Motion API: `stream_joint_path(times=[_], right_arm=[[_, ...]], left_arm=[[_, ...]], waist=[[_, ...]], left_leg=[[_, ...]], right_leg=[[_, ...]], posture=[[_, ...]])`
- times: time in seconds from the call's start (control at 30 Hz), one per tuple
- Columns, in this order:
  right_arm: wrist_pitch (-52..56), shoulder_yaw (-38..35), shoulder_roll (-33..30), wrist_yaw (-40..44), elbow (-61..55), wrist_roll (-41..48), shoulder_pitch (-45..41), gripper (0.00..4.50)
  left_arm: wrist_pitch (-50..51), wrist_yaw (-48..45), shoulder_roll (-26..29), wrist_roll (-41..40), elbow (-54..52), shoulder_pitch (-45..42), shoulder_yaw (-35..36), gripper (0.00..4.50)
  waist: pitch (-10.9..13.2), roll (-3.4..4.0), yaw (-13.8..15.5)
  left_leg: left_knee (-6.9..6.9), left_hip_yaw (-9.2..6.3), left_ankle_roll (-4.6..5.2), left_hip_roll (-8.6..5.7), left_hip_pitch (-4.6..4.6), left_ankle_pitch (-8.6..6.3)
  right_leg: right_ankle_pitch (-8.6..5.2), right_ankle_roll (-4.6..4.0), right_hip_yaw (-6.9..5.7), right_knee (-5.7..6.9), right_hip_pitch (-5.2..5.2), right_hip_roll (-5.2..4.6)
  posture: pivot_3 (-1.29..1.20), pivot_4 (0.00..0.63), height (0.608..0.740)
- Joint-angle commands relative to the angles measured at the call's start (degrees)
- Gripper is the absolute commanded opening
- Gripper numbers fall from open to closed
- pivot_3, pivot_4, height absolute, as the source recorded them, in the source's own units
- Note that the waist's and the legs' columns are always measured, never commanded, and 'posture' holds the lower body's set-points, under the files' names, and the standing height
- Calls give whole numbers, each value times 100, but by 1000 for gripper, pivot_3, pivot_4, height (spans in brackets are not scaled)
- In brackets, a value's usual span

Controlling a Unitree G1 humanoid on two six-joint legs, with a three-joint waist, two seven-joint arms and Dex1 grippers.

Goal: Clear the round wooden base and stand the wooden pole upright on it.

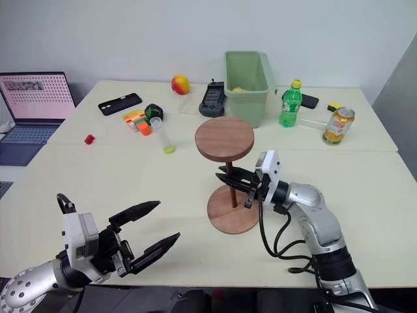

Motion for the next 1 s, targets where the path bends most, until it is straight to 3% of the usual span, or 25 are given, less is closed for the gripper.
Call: stream_joint_path(times=[0.03,0.3,1.0], right_arm=[[428,298,-200,34,310,-240,284,250],[958,401,-396,-53,268,-219,278,250],[1012,217,-357,-155,-231,45,18,250]], left_arm=[[-70,-34,44,-69,-77,-22,35,4500],[-88,-23,22,-10,-28,-130,-68,4500],[-91,77,31,10,-27,-197,-133,4500]], waist=[[0,0,0],[-12,-2,5],[-21,5,3]], left_leg=[[0,0,0,0,0,0],[0,-1,0,-2,0,0],[-5,-2,0,-1,5,-1]], right_leg=[[0,0,0,0,0,0],[0,0,0,-4,3,-1],[-3,-4,0,-8,8,-3]], posture=[[0,150,740],[0,150,740],[0,150,740]])
